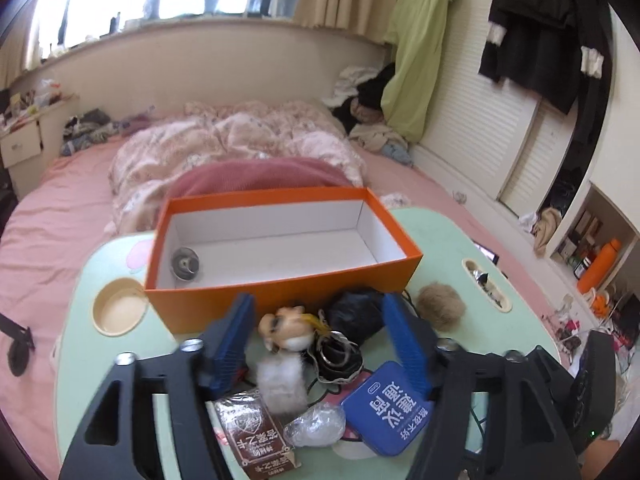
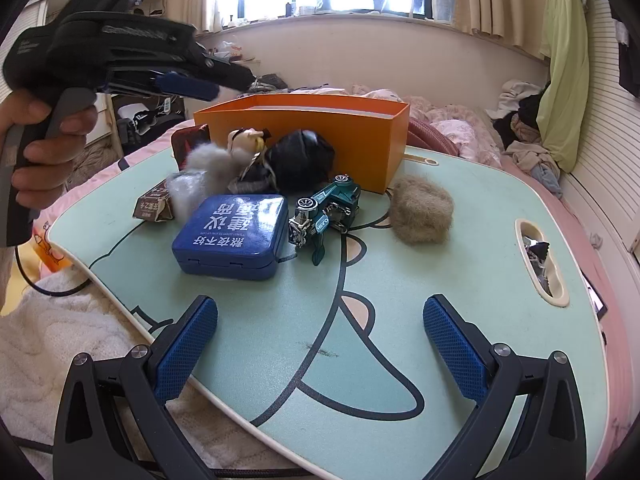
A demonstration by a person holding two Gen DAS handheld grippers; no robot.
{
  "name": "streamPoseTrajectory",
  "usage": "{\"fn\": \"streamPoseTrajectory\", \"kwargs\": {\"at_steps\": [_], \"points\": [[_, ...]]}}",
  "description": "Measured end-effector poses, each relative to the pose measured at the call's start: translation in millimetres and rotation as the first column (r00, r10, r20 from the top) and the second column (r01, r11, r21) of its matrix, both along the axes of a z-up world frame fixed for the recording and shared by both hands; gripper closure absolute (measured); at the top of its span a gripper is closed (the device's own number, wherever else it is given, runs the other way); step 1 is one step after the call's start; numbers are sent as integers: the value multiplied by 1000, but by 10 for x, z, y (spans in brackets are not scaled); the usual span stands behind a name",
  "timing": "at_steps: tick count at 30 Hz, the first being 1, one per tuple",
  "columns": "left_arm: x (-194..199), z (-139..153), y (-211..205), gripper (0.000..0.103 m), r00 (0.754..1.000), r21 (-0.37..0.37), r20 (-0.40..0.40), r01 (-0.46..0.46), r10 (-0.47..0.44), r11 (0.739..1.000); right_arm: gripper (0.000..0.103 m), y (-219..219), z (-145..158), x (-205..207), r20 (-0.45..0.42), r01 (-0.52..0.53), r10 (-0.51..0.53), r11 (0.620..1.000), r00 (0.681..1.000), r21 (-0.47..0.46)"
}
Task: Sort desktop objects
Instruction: 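Grasp the cartoon-figure keychain in the box with the left gripper, place on table, then grasp the silver metal ring in the box with the right gripper, set on table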
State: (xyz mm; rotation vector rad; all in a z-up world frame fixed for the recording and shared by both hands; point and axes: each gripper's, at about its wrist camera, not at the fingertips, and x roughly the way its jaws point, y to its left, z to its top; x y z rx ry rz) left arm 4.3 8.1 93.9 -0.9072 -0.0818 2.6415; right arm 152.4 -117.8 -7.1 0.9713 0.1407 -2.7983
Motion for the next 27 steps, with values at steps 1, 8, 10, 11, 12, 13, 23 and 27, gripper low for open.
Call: {"fn": "streamPoseTrajectory", "kwargs": {"at_steps": [1,8,10,11,12,13,23,27], "points": [[88,27,-38,25,999,-5,-31,-13,13,1000,1,0,-2,0,1,0,0,1000,1000,1],[608,-268,-379,13,996,-71,-28,-81,79,994,1,-1,-3,4,0,1,-1,1000,1000,1],[691,-479,-436,13,996,-98,16,-85,87,992,1,0,-5,3,0,1,-1,1000,1000,1],[710,-573,-451,13,996,-104,36,-82,86,991,1,0,-5,3,0,1,-1,1000,1000,1],[709,-666,-454,13,995,-107,60,-74,80,991,1,1,-5,4,0,1,-1,1000,1000,1],[695,-787,-445,13,993,-112,94,-59,70,992,1,2,-6,2,0,0,0,1000,1000,1],[589,-1019,-423,0,988,-157,102,-97,114,983,1,21,14,21,1,3,-3,1000,1000,5],[583,-1016,-419,0,988,-158,101,-97,114,983,1,34,28,21,5,5,-5,1000,1000,5]]}}
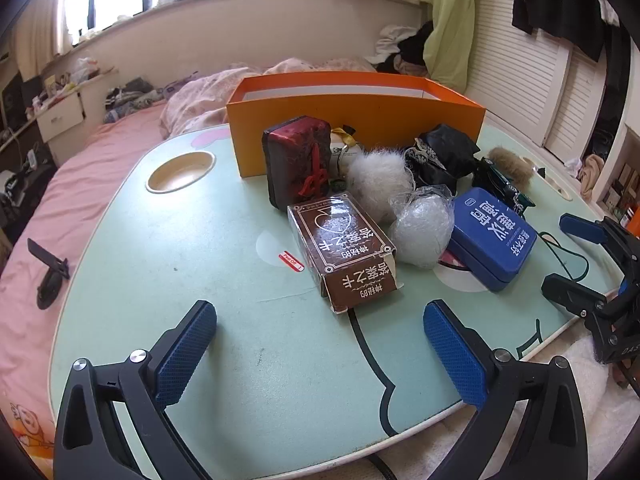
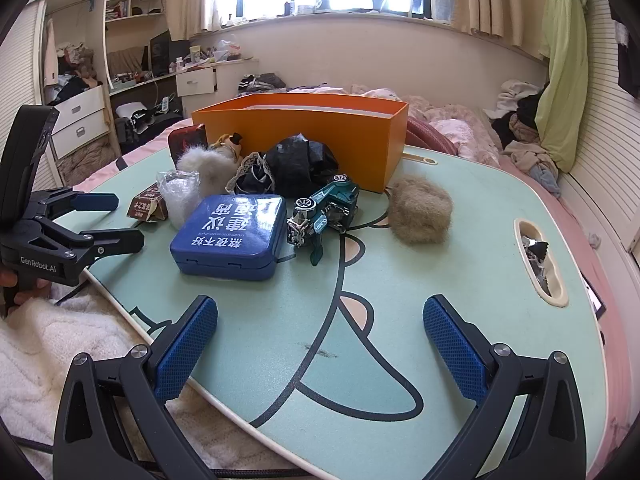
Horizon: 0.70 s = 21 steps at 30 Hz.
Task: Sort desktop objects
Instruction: 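Grasp the silver metal ring in the box with the right gripper, set on table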
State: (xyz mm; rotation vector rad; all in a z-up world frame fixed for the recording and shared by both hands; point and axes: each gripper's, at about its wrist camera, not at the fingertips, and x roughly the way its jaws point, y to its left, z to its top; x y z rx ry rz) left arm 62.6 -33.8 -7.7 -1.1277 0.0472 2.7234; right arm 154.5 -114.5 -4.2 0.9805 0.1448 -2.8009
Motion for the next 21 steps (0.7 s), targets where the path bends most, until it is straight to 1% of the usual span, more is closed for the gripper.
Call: {"fn": "streamPoseTrajectory", "kwargs": {"at_steps": [2,3,4,5,7,8,9,11,12,13,14,15,16,17,19,21], "points": [[-1,1,-1,0,1000,1,1,0,0,1000,1,24,26,-5,8,1,-1,1000,1000,-18],[-1,-3,-7,0,1000,2,1,0,0,1000,1,51,51,-3,13,2,-1,999,1000,-50],[-1,-3,-8,0,1000,1,1,0,0,1000,5,76,78,-15,12,5,-4,997,1000,-78],[-2,-3,-10,0,1000,1,0,0,0,1000,11,121,146,-20,1,11,-11,993,1000,-117],[-3,-4,-12,0,1000,1,1,0,0,1000,18,187,363,-76,-27,8,-14,980,1000,-200],[-3,-3,-12,0,1000,1,1,1,-1,1000,25,186,473,-136,-33,-9,2,975,999,-221],[-3,-3,-13,0,1000,1,1,1,-1,1000,28,156,633,-232,-41,-26,17,973,999,-229],[-1,-5,-15,0,1000,2,1,1,-1,1000,44,54,879,-417,-46,-31,22,975,999,-221],[0,-6,-14,0,1000,2,0,1,-1,1000,48,-29,1035,-599,-26,-30,25,975,999,-219],[-4,-2,-10,0,1000,1,0,1,-1,1000,56,-92,1110,-727,-5,-30,30,973,1000,-228],[-4,-2,-11,0,1000,1,0,1,-1,1000,61,-160,1191,-902,26,-35,43,967,999,-252],[-4,-6,-16,0,1000,2,0,1,-1,1000,62,-262,1258,-1144,79,-52,78,957,994,-287],[-4,-1,-11,0,1000,2,-1,1,-1,1000,62,-353,1262,-1297,117,-68,108,949,987,-307],[-5,0,-11,0,1000,3,-1,2,-2,1000,62,-490,1267,-1538,167,-100,163,937,972,-335],[0,4,-9,0,1000,5,-6,4,-4,1000,62,-670,1208,-1835,227,-121,206,933,952,-340],[-5,15,-19,0,1000,8,-10,4,-4,1000,62,-866,1059,-2197,324,-111,222,938,920,-328]]}}
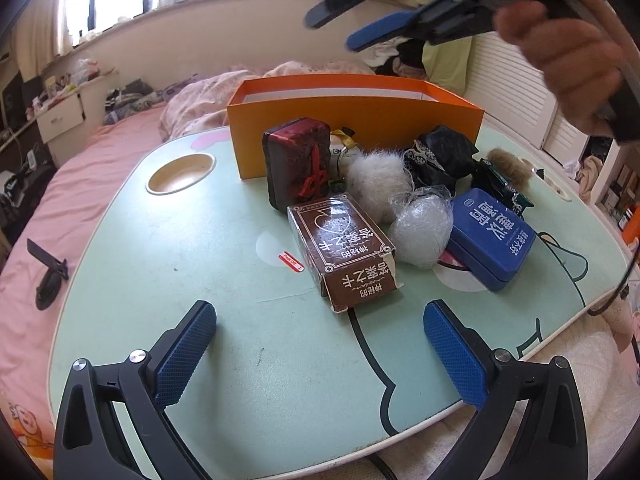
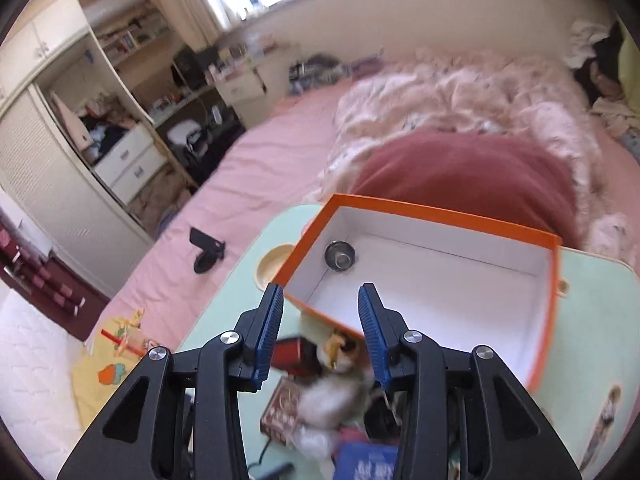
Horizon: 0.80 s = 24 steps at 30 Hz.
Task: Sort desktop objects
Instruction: 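Grasp the silver metal ring in the box with the right gripper, set on table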
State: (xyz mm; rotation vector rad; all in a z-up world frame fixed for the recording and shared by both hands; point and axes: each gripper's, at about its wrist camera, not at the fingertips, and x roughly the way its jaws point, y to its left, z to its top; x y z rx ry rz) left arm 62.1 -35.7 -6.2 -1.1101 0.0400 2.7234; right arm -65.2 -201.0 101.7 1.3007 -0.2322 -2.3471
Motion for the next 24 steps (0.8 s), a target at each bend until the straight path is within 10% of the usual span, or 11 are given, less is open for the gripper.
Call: {"fn": "streamPoseTrajectory", "kwargs": {"at_steps": [13,16,24], "points": [[20,9,-12,0,1000,10,-24,2,-2,1000,62,-390,-708,-807,182,-60,32,986,983,155],[25,11,-7,0,1000,12,-25,2,-2,1000,85,-496,-797,-821,204,-73,27,973,979,220],[41,12,6,0,1000,11,-27,4,-4,1000,86,-110,-475,-613,133,1,-7,999,991,43]]}}
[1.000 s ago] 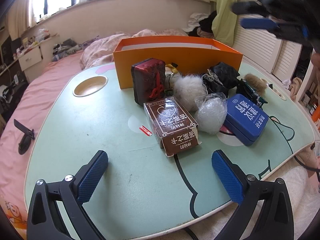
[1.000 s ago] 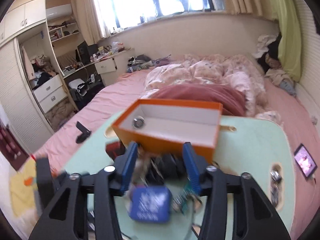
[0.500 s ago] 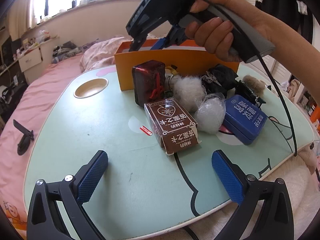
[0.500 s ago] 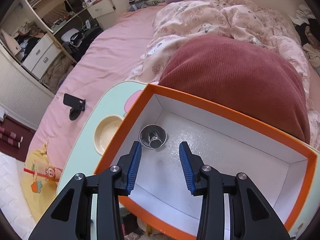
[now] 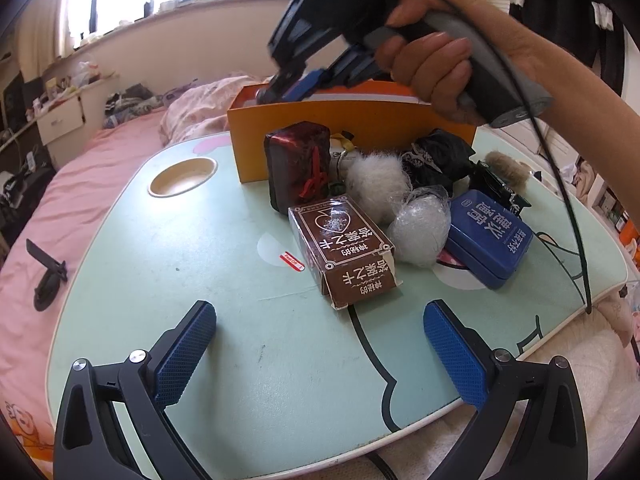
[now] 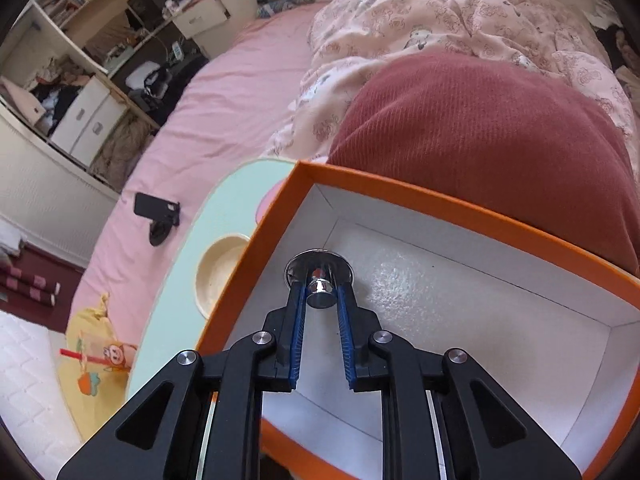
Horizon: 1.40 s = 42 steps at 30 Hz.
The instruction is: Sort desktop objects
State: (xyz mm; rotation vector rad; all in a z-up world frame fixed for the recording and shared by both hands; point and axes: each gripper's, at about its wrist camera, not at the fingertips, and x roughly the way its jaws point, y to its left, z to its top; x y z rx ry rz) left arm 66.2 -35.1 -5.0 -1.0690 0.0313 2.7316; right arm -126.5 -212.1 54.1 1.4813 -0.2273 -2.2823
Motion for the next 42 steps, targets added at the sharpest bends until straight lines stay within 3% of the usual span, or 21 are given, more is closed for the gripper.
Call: {"fn": "streamPoseTrajectory", "kwargs": {"at_steps": [2,5,8,10,13,18,21,24,26,28,34,35,37,42], "points": [[0,1,3,0,1000,0,0,0,0,1000,86,222,304,259,-92,9,-12,999,996,-40],[-1,0,-1,0,1000,0,0,0,0,1000,86,541,795,886,-251,29,-26,1000,968,7],[0,-3,-1,0,1000,-1,1,-3,3,1000,86,790,986,1501,-317,61,-48,998,947,32],[-7,-7,1,0,1000,-2,4,-6,6,1000,86,910,906,1833,-311,66,-58,998,949,15],[-13,-11,2,0,1000,-5,8,-7,8,1000,86,990,543,2135,-242,72,-73,997,967,-11],[-7,-18,-10,0,1000,-6,9,-9,9,1000,85,861,149,2077,-250,157,-119,978,961,137],[-11,-16,-8,0,1000,-5,9,-8,8,1000,83,865,181,2021,-276,182,-155,981,948,73],[-12,-16,-10,0,1000,-5,9,-8,8,1000,61,891,229,2172,-343,223,-204,975,917,17],[-12,-15,-11,0,1000,-5,9,-8,8,1000,35,901,212,2384,-400,259,-222,965,889,40],[-12,-15,-12,0,1000,-5,9,-8,8,1000,35,942,139,2554,-429,277,-224,959,875,64],[-9,-19,-21,0,1000,-7,12,-11,11,1000,33,966,-413,2747,-357,297,-222,940,907,170],[-9,-20,-21,0,1000,-7,10,-13,13,1000,21,909,-472,2797,-436,314,-198,926,878,210],[-6,-24,-24,0,1000,-6,12,-16,16,1000,10,834,-547,2737,-436,300,-161,914,885,271],[-6,-25,-29,0,1000,-5,11,-17,17,1000,1,829,-609,2559,-416,283,-150,918,897,278]]}}
